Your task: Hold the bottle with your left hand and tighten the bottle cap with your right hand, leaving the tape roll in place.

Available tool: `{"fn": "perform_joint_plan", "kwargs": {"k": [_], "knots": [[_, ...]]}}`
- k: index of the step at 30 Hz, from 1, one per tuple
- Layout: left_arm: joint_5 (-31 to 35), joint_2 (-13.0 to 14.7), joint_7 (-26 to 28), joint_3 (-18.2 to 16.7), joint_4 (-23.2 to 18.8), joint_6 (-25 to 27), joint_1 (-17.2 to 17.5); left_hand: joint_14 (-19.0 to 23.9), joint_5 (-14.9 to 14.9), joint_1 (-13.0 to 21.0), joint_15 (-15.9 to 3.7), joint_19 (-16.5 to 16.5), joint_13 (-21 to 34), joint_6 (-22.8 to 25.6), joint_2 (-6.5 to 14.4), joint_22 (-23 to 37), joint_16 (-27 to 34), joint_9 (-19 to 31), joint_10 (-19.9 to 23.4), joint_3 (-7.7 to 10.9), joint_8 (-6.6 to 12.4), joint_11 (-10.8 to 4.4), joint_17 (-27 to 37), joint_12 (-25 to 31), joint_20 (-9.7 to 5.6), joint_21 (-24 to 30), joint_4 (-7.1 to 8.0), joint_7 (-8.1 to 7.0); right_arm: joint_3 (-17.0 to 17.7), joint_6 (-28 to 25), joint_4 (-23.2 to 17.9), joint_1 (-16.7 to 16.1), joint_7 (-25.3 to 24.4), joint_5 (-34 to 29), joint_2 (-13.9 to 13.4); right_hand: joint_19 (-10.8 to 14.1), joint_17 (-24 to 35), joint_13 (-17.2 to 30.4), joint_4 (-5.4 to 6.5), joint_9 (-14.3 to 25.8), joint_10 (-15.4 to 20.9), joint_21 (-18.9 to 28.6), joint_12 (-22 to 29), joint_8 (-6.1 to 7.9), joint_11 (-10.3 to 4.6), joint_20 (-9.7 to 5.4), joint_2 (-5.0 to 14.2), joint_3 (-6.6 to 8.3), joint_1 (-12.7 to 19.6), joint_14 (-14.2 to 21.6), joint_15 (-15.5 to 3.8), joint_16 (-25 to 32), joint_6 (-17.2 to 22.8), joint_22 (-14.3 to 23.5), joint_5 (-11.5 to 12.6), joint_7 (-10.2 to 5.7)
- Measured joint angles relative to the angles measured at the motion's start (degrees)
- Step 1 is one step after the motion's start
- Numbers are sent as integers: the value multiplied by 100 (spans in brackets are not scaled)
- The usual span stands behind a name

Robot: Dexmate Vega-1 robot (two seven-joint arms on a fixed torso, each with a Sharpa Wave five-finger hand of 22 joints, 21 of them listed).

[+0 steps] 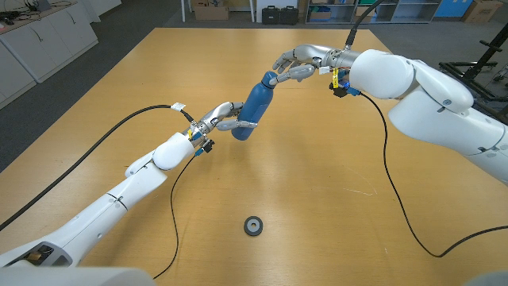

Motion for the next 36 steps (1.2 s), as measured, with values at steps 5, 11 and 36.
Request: {"fn": "perform_joint_plan", "kwargs": {"k": [5,11,36], "knots": [[-1,1,0,0,2,0,1,0,-3,0,0,0,0,0,0,0,-8,0,-5,5,-5,-5,0,0,0,0,-5,0,-4,-6,2,0,-4,-22,24,41,0,-1,-10,0,149,0,27,20,-41,-41,30,36,31,84,-37,39,99,0,-1,-72],[-1,-1,0,0,4,20,-1,0,-5,0,0,0,0,-1,0,0,-8,0,-5,6,-9,-5,0,0,0,0,-6,-1,-16,-9,2,-1,-8,-29,39,95,-26,-1,-20,-10,410,29,109,85,-96,-94,76,55,76,235,-111,94,359,0,-1,-134],[20,-41,-35,47,29,53,-64,53,-3,0,10,0,-1,10,0,0,-8,0,7,23,-22,5,1,0,0,0,-23,11,-113,94,180,131,128,32,167,309,-53,-53,-49,-32,1116,73,267,240,-170,-265,174,208,317,708,-257,278,963,-1,-10,-309]]}}
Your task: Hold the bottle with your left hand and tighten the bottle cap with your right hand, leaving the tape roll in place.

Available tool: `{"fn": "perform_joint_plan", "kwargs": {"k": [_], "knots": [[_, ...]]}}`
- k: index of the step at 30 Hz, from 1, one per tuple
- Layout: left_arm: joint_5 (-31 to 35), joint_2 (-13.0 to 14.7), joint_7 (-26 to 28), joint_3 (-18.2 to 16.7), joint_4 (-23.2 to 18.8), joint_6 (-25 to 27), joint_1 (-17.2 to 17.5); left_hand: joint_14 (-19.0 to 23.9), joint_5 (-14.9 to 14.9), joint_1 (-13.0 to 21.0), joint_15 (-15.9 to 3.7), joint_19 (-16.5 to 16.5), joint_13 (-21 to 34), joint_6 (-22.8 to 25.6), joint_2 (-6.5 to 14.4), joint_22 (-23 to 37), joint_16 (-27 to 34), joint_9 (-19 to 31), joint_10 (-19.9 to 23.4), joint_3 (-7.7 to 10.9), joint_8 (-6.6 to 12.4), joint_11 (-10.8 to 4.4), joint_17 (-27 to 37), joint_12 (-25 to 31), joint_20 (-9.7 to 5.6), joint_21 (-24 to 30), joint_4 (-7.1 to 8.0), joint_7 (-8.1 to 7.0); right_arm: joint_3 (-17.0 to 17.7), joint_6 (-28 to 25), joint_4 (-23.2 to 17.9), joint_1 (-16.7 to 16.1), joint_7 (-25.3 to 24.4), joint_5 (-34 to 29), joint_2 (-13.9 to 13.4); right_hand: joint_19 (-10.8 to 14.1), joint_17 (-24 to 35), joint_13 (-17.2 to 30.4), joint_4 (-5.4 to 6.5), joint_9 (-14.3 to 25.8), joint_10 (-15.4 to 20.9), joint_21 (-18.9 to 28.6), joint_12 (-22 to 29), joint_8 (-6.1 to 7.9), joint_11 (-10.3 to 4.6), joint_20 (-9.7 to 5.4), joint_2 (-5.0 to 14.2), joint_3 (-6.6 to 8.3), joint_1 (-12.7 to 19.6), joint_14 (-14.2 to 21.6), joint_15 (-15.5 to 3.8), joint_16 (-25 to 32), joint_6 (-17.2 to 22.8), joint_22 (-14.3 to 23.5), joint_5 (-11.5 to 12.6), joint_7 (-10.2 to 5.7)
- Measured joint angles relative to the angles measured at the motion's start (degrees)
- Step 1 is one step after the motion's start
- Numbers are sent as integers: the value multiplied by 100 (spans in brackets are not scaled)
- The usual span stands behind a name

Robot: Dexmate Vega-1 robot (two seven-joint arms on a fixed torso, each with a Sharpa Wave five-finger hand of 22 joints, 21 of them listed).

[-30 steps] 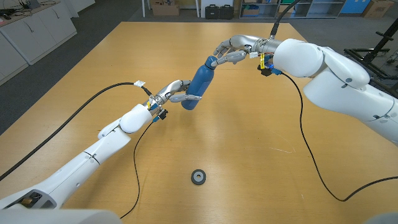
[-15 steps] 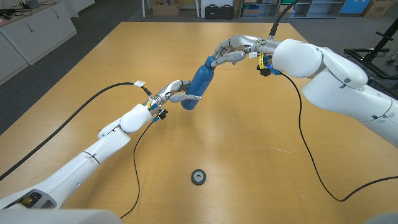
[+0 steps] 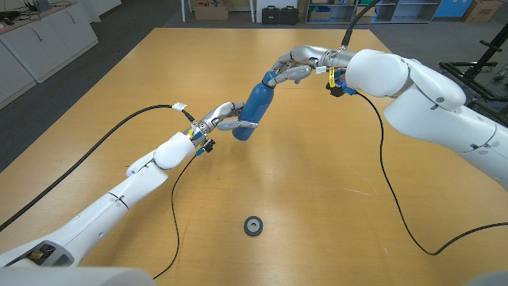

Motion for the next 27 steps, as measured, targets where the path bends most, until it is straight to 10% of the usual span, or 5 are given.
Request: {"fn": "perform_joint_plan", "kwargs": {"k": [14,27], "knots": [[5,-8,-11,7,2,5,-9,-1,4,0,0,0,29,0,0,0,0,0,1,0,0,0,0,0,0,0,0,0,93,-108,2,-106,-160,118,82,409,-106,-103,34,-66,1542,162,180,183,-3,-348,123,93,97,1140,-172,388,676,-1,-202,615],[15,-5,-8,6,-20,10,-3,-2,2,0,0,0,29,2,0,0,0,0,13,-1,-18,10,0,0,0,0,1,2,-119,-339,-42,139,-48,104,81,665,-133,-36,35,-90,2391,308,344,183,-3,-604,169,93,52,1747,-375,521,708,28,-290,649]]}}
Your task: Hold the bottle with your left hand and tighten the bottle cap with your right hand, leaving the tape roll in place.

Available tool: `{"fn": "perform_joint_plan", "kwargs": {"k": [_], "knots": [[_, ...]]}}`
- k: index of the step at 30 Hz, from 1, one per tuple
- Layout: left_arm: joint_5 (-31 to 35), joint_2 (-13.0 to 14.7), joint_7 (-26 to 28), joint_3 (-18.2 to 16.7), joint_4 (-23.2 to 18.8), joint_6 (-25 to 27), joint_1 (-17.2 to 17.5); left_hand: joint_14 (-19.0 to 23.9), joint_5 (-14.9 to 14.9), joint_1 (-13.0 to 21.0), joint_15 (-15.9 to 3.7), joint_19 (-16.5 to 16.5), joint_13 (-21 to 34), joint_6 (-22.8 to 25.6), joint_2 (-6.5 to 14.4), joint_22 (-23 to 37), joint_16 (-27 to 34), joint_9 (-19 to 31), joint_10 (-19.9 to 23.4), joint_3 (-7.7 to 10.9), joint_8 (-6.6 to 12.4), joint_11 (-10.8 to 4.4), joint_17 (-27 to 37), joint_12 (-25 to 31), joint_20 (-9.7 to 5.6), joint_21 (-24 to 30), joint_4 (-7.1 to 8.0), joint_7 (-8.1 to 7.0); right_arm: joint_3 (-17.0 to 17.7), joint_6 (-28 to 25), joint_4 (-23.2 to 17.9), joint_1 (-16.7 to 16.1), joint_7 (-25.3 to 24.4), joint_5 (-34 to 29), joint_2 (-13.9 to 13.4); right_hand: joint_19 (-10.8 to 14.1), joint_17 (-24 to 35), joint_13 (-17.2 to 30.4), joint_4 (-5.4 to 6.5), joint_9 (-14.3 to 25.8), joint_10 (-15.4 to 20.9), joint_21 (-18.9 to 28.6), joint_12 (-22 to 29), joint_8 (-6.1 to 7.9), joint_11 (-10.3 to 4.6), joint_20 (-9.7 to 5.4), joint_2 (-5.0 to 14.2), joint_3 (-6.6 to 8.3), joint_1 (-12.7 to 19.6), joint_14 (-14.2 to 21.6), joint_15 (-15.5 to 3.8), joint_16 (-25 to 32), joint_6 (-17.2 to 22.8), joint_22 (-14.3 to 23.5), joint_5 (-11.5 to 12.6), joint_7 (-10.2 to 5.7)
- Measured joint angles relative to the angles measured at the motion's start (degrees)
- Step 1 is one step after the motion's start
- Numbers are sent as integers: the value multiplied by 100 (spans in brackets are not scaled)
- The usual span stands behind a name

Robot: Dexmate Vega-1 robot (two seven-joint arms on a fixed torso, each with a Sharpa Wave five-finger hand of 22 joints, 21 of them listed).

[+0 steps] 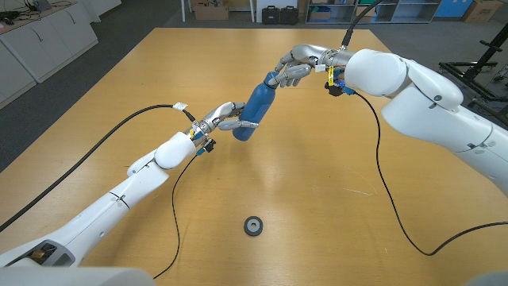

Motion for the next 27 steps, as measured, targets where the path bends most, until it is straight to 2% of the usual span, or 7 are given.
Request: {"fn": "perform_joint_plan", "kwargs": {"k": [12,19,27], "knots": [[19,-8,29,-6,-36,-7,10,0,-3,22,0,0,-1,17,22,0,4,0,33,8,18,8,1,0,0,0,-8,16,-336,-199,-11,339,290,-154,-2,93,64,128,-54,-7,387,25,132,0,12,-94,2,57,-2,484,-135,233,49,0,-13,51],[27,-32,44,-5,-43,-36,9,-1,-4,85,0,0,-6,29,85,0,4,0,36,23,18,-25,1,-23,0,0,-23,4,-532,-349,-28,533,505,-274,21,204,143,273,-54,-12,764,114,298,0,22,-205,-2,57,2,825,-284,383,117,-1,-23,122],[28,-58,66,-5,-43,-59,3,3,-4,91,-3,0,0,50,91,0,4,0,26,24,16,-35,1,-24,0,0,-24,-18,-682,-539,-87,683,636,-404,62,370,219,460,-70,97,1066,202,504,0,62,-415,-19,73,19,1222,-464,532,169,-1,-24,176]]}}
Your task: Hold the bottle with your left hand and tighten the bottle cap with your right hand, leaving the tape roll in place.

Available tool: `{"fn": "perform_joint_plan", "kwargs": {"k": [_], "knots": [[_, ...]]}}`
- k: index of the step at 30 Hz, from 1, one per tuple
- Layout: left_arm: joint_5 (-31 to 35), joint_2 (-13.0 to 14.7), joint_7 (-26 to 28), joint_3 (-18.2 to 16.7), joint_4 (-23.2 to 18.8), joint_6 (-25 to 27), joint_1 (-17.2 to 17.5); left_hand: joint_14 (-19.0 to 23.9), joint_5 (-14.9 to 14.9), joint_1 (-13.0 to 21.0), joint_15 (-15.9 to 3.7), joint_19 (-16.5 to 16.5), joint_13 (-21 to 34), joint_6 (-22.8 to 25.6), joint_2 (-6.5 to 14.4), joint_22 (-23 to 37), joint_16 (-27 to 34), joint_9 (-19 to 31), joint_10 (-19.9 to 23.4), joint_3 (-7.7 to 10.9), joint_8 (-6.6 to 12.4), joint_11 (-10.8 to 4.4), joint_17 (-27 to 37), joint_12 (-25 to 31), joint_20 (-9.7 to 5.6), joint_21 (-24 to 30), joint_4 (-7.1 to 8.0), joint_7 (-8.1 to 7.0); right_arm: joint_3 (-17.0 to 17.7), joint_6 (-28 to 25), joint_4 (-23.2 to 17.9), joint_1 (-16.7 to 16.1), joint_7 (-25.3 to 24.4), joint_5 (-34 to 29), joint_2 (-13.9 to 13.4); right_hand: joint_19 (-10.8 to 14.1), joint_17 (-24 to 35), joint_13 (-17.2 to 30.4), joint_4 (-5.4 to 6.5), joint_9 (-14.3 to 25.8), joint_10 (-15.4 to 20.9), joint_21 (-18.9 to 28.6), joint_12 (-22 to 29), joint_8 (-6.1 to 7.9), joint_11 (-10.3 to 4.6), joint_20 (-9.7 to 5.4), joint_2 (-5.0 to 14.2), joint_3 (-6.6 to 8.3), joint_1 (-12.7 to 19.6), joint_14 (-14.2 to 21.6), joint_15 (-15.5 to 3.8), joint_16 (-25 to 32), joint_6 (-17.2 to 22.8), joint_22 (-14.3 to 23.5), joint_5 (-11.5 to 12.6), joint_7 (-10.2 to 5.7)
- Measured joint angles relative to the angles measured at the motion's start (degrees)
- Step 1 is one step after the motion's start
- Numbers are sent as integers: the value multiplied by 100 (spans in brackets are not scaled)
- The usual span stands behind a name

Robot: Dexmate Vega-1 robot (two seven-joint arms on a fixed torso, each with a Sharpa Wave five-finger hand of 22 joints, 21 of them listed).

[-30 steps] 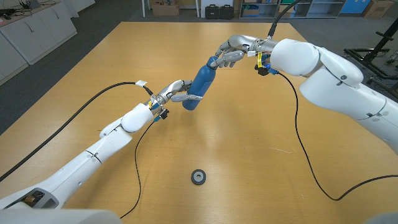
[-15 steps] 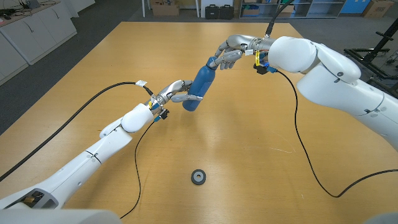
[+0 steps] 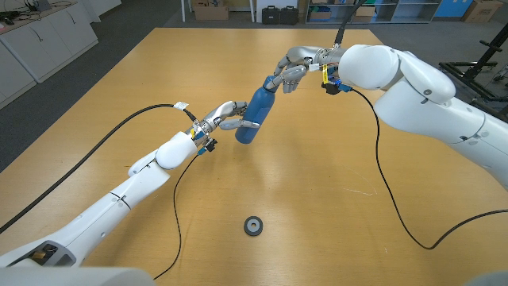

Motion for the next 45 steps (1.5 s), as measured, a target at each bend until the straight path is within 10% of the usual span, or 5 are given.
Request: {"fn": "perform_joint_plan", "kwargs": {"k": [23,45], "knots": [[-14,-52,96,1,-1,-43,44,244,48,0,-59,163,-23,82,0,4,27,2,106,236,2,106,-4,25,-39,39,-236,29,-143,-745,-247,125,-68,-129,38,402,202,500,0,202,483,317,333,0,16,-393,-7,0,7,829,-169,253,217,54,-44,217],[5,-91,54,47,27,-24,-18,243,17,0,-58,163,2,96,0,3,27,3,106,233,-4,106,-27,18,-40,39,-233,43,-456,-1088,-272,468,-266,199,8,551,459,870,0,285,530,521,634,0,19,-424,-43,0,43,1181,-166,388,268,81,-66,266]]}}
